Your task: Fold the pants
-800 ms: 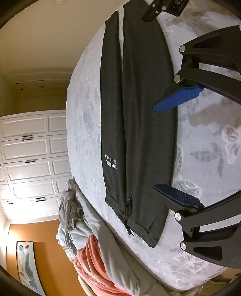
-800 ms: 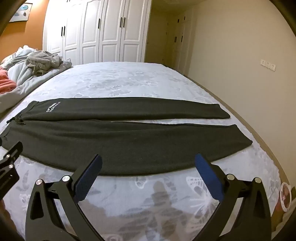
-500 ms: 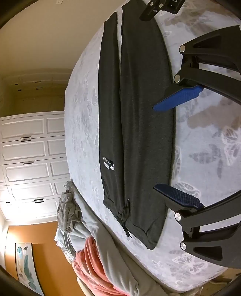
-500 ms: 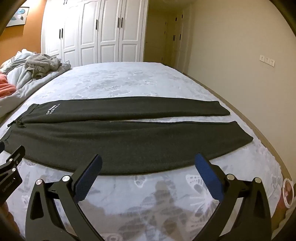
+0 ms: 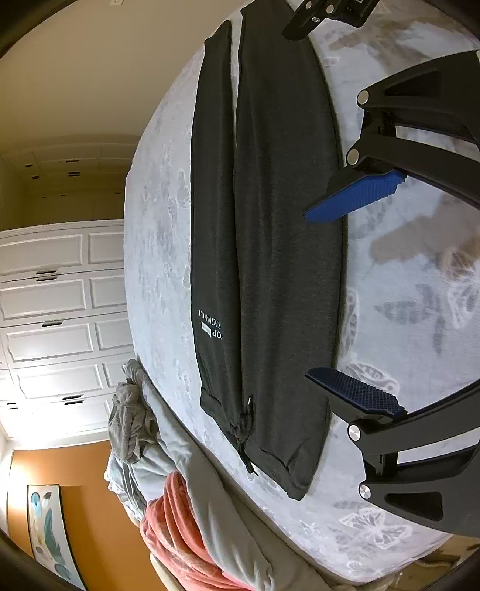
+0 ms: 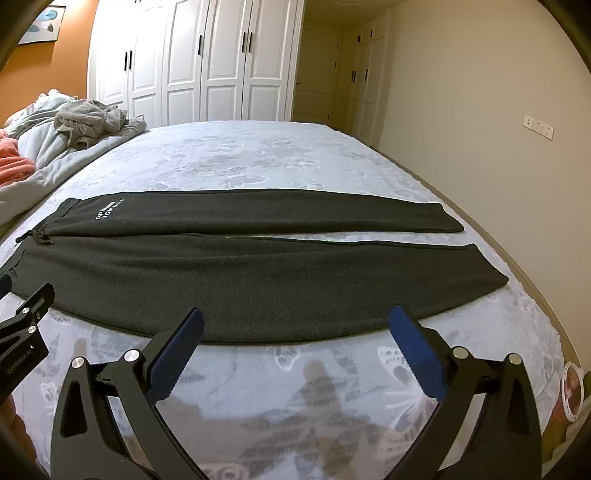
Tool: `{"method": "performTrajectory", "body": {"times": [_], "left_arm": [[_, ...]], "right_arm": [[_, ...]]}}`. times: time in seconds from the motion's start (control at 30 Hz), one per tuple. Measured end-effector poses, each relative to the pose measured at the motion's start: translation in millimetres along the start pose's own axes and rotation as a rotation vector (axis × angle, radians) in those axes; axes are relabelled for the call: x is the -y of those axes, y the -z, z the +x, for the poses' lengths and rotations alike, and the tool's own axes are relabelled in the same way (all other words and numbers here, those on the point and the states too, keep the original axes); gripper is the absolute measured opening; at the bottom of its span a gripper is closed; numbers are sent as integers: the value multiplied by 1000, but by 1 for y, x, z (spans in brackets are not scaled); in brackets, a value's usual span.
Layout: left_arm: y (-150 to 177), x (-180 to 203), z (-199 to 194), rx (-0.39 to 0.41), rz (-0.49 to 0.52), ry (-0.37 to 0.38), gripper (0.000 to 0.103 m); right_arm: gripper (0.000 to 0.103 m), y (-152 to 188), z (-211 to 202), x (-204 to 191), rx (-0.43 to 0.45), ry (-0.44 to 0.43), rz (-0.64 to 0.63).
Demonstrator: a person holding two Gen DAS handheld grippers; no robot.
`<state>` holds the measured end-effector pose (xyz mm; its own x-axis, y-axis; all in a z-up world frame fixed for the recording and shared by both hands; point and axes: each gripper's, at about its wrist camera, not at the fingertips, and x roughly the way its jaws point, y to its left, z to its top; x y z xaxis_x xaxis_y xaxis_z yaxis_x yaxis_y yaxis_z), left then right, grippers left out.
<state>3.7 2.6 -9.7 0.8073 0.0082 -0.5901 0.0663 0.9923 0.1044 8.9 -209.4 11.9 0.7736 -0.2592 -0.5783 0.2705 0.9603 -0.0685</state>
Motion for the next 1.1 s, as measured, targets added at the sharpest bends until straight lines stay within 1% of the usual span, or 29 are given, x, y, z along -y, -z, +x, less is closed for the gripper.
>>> {"method": "performTrajectory", "body": {"times": [0.67,1.1], "left_arm": [[1,-1,3,-10,-5,12,78],[1,-2,5,-9,-7,6,78]], "right_arm": [[98,-1,5,-1,-9,0,-6],[98,-1,5,-2,-9,-1,-6]]}}
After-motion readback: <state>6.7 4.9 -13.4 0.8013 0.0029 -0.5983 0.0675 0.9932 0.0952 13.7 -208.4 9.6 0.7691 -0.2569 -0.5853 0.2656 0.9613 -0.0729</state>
